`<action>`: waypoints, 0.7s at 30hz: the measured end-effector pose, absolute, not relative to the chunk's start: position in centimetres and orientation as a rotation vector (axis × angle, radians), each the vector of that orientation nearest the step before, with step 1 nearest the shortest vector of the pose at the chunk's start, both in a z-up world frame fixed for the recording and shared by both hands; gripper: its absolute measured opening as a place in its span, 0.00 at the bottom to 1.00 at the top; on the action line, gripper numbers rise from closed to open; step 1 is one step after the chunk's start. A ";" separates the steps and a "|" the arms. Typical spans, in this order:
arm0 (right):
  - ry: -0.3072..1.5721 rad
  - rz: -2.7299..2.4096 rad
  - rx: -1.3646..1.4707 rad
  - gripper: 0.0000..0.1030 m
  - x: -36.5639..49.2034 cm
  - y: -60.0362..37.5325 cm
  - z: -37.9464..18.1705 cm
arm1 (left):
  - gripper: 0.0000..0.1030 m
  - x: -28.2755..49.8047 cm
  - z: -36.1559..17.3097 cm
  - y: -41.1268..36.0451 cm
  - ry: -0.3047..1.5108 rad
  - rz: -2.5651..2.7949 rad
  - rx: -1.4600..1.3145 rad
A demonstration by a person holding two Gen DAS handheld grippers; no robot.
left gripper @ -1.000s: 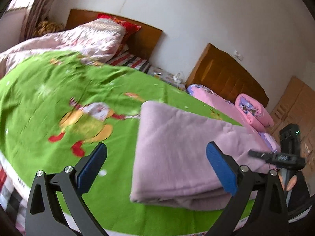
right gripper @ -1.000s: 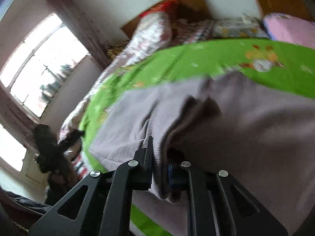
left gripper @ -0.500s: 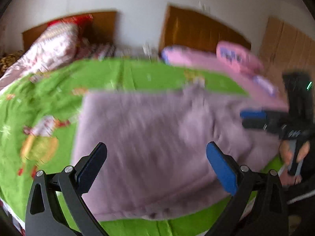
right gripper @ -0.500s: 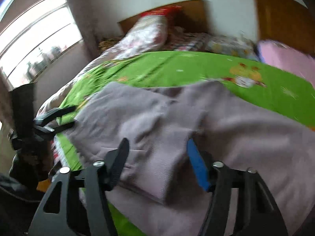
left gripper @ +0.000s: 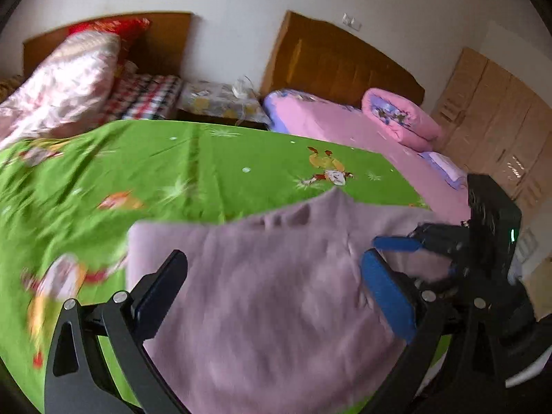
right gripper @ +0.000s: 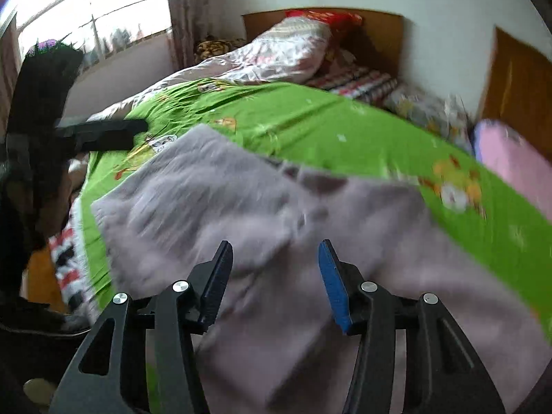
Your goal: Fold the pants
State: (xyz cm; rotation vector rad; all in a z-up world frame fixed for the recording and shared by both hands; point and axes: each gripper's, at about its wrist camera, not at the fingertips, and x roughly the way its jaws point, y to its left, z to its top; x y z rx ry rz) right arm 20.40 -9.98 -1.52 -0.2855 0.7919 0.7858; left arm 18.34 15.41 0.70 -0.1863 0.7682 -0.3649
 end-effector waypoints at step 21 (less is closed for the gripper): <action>0.843 0.662 -0.137 0.73 18.8 -16.0 -2.7 | 0.98 18.7 -3.1 19.5 0.718 -0.127 -0.369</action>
